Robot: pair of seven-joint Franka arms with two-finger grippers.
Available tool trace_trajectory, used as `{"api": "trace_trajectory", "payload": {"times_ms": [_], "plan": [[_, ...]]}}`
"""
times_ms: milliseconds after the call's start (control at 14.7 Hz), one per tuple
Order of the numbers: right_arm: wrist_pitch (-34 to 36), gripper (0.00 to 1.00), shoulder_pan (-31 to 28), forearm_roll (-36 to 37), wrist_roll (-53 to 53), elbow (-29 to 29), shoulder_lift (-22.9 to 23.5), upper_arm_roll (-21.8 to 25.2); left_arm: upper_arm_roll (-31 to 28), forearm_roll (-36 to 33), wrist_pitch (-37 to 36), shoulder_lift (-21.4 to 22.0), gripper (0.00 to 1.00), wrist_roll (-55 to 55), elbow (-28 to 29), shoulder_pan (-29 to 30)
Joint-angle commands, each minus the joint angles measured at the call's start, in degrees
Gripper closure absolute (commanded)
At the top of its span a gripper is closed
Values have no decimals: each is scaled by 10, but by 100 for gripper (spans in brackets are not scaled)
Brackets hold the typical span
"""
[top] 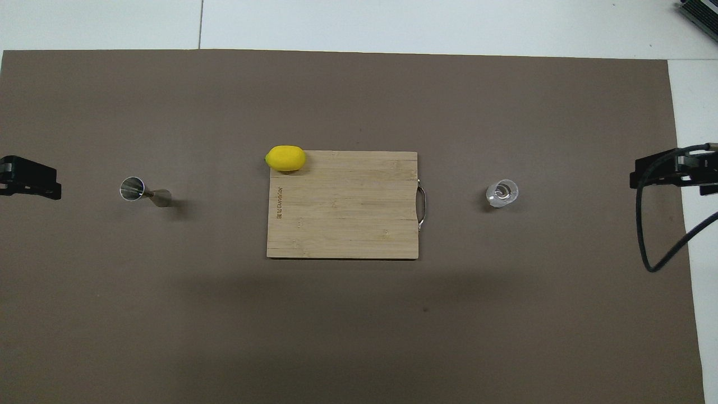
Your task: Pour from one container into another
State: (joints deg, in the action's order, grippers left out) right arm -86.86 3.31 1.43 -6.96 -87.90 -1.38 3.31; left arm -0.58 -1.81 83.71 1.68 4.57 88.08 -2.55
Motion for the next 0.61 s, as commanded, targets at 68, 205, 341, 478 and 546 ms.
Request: {"api": "trace_trajectory", "payload": {"times_ms": [68,205,341,478,546], "plan": [[-3,0,-5,0,4,-4,-6,-3,0,13,12,11,0,11,13,-2],[-3,0,-8,-4,-2,-5,-6,-2,-3,13,13,11,0,10,12,-2],[-2,0,-8,-5,4,-8,-8,-3,-3,13,13,11,0,10,12,-2],[-3,0,-7,-5,3,-17,-12,-2,-4,13,13,11,0,10,12,-2],[-4,0,-8,-5,1,-24,-15,-2,-7,13,18,10,0,0,11,-3]]}}
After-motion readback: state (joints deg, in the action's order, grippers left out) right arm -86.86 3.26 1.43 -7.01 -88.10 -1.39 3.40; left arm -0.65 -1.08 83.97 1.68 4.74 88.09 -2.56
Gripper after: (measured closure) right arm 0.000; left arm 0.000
